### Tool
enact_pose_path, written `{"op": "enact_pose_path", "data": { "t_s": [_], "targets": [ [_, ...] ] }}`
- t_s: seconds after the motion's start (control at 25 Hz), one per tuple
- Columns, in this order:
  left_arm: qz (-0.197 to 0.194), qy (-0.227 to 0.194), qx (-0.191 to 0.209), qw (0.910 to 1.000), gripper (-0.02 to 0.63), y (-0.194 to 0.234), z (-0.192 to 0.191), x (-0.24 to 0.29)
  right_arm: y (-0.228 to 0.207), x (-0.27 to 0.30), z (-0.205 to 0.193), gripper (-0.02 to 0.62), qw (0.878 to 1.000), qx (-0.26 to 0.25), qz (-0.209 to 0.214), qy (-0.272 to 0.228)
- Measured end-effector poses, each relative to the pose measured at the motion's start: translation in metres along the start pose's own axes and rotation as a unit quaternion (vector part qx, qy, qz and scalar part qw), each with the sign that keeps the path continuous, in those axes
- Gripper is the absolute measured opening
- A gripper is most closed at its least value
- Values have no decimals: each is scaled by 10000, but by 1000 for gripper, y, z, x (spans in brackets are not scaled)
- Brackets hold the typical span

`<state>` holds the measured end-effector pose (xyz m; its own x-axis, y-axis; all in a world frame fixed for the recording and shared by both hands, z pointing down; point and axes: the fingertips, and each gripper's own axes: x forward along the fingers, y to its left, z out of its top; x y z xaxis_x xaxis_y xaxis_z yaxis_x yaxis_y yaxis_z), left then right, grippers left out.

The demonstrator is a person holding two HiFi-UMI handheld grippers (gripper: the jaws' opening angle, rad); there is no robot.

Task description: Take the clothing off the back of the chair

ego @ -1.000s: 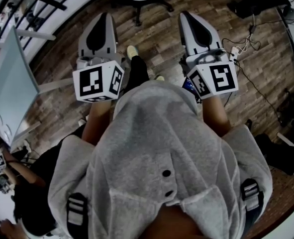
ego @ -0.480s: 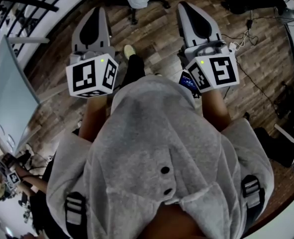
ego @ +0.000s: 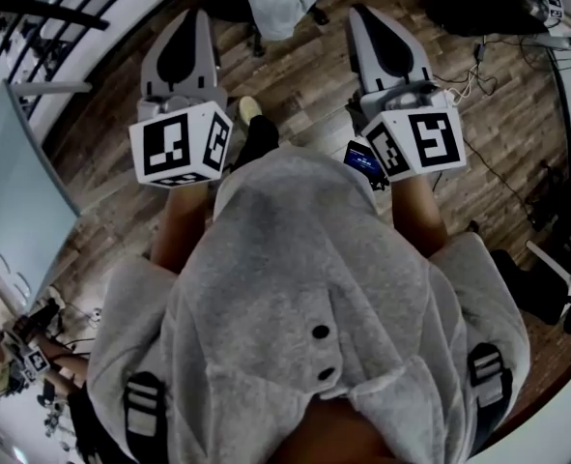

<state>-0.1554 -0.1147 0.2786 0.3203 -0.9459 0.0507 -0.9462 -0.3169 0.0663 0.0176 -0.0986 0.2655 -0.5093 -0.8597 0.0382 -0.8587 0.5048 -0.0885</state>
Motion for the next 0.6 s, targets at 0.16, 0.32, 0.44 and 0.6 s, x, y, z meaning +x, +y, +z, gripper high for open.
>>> {"op": "enact_pose_path", "data": {
  "t_s": [0.16,0.32,0.44,0.6],
  "targets": [
    [-15,-13,-54,10000,11,10,0,7,2,14,2,14,9999,-68,32,71],
    [-56,-3,-79,10000,11,20,6,19,4,29,7,14,9998,-148,11,126],
    [-104,-17,-71,9999,11,29,9,24,7,40,8,14,9997,-181,-21,147],
    [-145,-37,-89,9998,11,38,8,35,6,51,9,14,9996,-233,-64,144]
  ]
}}
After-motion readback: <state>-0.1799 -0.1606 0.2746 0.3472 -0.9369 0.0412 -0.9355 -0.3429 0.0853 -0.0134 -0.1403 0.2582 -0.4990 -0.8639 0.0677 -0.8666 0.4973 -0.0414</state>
